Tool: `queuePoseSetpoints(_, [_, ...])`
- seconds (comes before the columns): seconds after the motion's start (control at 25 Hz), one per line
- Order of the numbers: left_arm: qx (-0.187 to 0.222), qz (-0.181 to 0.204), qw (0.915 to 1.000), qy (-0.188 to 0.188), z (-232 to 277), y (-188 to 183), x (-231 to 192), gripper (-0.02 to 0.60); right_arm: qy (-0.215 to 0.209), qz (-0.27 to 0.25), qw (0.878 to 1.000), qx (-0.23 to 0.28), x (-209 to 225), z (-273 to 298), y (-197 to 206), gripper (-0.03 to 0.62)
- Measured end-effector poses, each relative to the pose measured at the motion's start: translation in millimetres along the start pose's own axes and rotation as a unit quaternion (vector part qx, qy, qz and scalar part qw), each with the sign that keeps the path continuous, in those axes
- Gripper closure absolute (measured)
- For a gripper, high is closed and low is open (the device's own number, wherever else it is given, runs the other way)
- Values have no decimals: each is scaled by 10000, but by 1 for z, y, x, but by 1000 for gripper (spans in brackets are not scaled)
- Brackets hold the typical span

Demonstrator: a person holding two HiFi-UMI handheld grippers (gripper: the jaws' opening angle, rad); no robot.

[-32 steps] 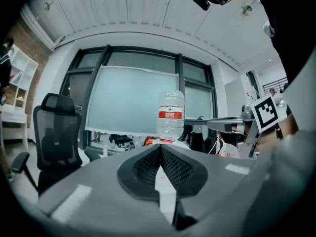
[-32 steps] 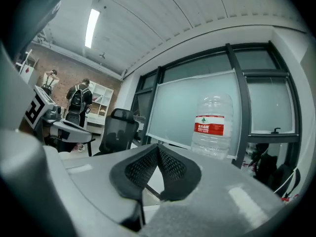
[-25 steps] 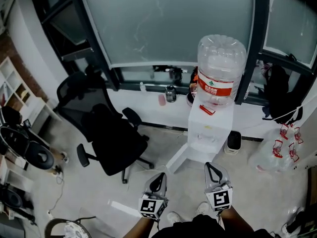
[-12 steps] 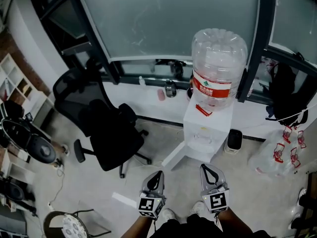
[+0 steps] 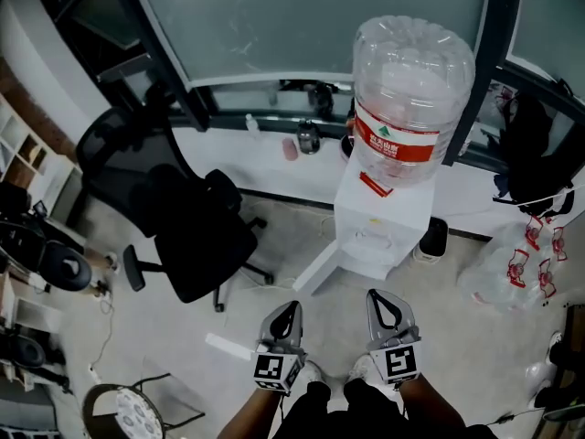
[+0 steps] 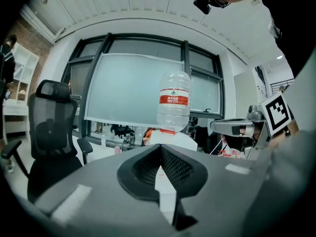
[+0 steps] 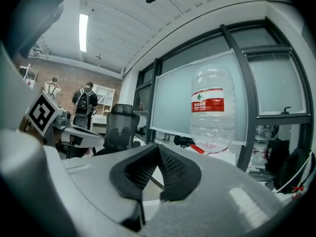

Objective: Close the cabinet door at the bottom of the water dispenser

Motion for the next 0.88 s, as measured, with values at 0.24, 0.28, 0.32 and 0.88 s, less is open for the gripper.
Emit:
queuePoseSetpoints(0.24, [-39,-97,9996,275,19,41,-18,563,371,170,9992,6,-13,13,51,591])
queuePoseSetpoints(0.28, [-71,-80,9995,302,22,49,-20,563,417,206,9989,-21,-14,14,64,591])
queuePoseSetpoints(0.32, [-97,-65,9994,324,26,58,-21,563,444,233,9987,-47,-16,15,78,591])
queuePoseSetpoints(0.88, [-293,-237,9989,271,95,300,-49,563,358,210,9986,-315,-39,63,314,591])
Point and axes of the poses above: the fingertips, and each gripper's own axes: z forward along the fingers, x to its right, y out of its underside, the point moved 8 cm from there along -z, backward along the fingers, and after that the axes turned 2 degrees about y, right-handed, at the moved point
